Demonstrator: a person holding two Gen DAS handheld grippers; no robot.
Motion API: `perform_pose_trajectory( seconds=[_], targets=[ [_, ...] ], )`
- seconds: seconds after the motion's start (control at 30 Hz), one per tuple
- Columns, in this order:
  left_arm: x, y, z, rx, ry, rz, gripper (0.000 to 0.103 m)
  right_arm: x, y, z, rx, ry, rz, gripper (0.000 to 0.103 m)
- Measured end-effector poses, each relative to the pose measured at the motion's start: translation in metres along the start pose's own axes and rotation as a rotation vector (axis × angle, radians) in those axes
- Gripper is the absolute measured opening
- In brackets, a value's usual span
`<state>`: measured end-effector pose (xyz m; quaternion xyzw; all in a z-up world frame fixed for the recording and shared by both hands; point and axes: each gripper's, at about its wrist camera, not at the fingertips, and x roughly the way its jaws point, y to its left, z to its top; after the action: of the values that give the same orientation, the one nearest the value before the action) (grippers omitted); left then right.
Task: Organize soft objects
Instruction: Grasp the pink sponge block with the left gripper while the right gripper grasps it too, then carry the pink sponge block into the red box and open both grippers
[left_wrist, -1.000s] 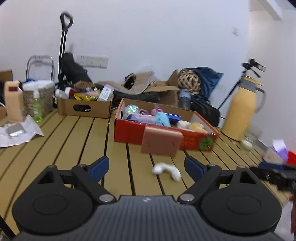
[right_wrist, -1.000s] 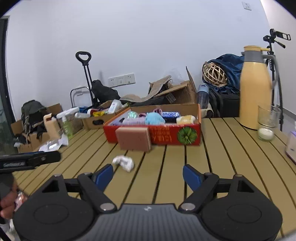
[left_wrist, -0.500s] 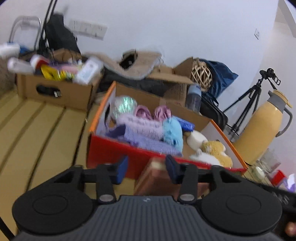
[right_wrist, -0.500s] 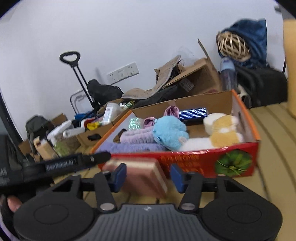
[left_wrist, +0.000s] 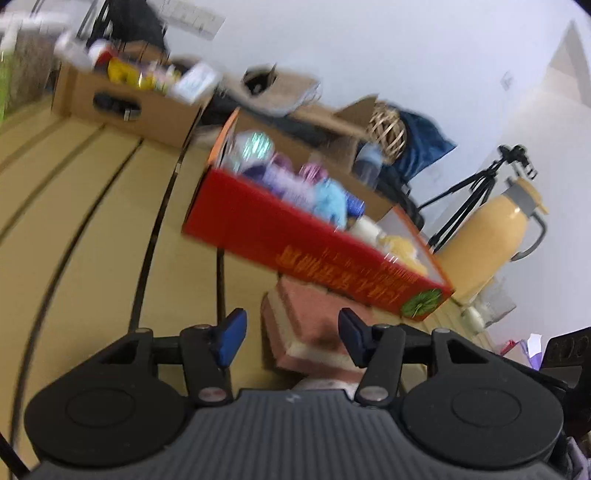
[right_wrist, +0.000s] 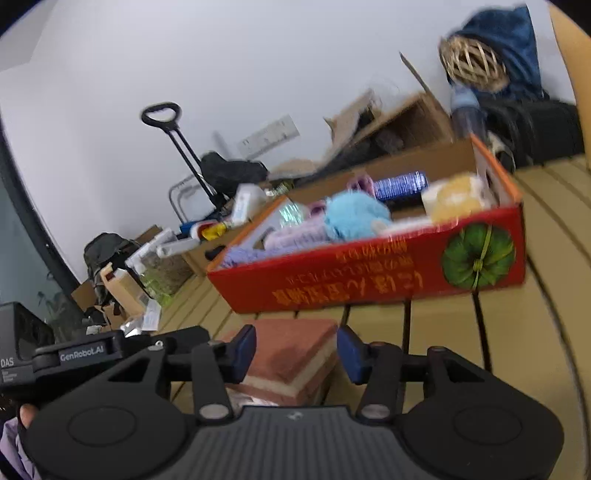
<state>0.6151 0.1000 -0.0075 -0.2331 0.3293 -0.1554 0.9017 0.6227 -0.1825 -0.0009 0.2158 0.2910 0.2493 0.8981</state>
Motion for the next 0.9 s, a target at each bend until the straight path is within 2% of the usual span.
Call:
perform_pose_trajectory(
  seconds=[0.13,0.2,0.23,0.27,0.33,0.4,0.67,0.8,0.9],
  targets=[
    [0.007,0.006,0.001,-0.033,-0.005,-0.019,0.055,0.013,-0.01,-0.006,0.088,0.039,0.019,0.048],
    [0.014,0.007,0.001,-0.051,0.016,-0.049,0.041,0.016,-0.012,-0.006,0.13,0.026,0.018,0.048],
    [0.015,0.006,0.001,-0.057,0.022,-0.066,0.041,0.019,-0.014,-0.005,0.152,0.022,0.021,0.046],
    [0.012,0.004,0.001,-0.051,0.015,-0.06,0.04,0.022,-0.014,-0.004,0.169,0.027,0.043,0.044],
    [0.002,-0.005,0.0,-0.013,-0.005,-0.053,0.039,0.023,-0.011,-0.006,0.166,0.033,0.026,0.037],
    [-0.013,-0.017,0.0,0.013,-0.033,-0.067,0.039,0.015,-0.002,-0.006,0.142,0.028,0.017,0.037],
    [-0.072,-0.087,-0.018,0.044,-0.101,-0.145,0.038,-0.078,0.048,0.007,-0.038,-0.139,-0.036,0.036],
    [-0.087,-0.114,-0.031,0.064,-0.106,-0.178,0.039,-0.127,0.049,0.006,-0.052,-0.188,-0.035,0.034],
    [-0.086,-0.129,-0.034,0.08,-0.097,-0.182,0.039,-0.149,0.044,0.002,-0.041,-0.204,-0.041,0.034]
  ],
)
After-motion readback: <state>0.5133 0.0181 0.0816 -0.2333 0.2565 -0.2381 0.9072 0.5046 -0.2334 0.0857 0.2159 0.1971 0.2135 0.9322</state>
